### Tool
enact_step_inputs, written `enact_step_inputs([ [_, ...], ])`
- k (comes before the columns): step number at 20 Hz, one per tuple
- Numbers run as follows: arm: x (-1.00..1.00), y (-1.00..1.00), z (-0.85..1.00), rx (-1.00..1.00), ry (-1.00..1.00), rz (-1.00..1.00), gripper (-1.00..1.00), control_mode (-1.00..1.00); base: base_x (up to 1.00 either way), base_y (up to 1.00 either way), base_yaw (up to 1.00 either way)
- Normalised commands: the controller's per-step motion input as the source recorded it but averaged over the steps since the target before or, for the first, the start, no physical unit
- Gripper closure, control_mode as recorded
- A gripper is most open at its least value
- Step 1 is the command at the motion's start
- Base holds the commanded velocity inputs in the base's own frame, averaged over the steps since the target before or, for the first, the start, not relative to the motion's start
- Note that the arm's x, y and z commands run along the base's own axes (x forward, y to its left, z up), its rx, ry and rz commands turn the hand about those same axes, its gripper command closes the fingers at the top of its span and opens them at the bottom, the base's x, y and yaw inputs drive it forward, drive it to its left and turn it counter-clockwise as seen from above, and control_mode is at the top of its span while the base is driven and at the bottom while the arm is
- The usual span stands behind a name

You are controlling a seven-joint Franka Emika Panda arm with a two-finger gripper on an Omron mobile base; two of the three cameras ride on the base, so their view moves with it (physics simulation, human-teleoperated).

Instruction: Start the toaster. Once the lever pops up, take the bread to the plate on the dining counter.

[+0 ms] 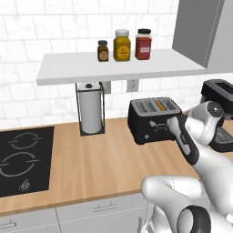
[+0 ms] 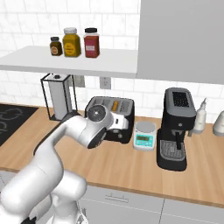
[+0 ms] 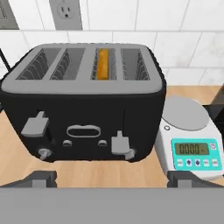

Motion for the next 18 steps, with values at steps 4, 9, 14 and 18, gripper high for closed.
enact_step_inputs([
  [4,0.0,0.0,0.67,0.01,-0.04,-0.06,-1.0,-1.0,0.0,0.0,0.0],
  [9,0.0,0.05,0.14,0.0,-0.11,-0.02,-1.0,-1.0,0.0,0.0,0.0],
  [14,0.06,0.0,0.0,0.06,-0.18,0.0,-1.0,-1.0,0.0,0.0,0.0],
  [18,0.03,0.04,0.0,0.03,-0.15,0.0,-1.0,-1.0,0.0,0.0,0.0],
])
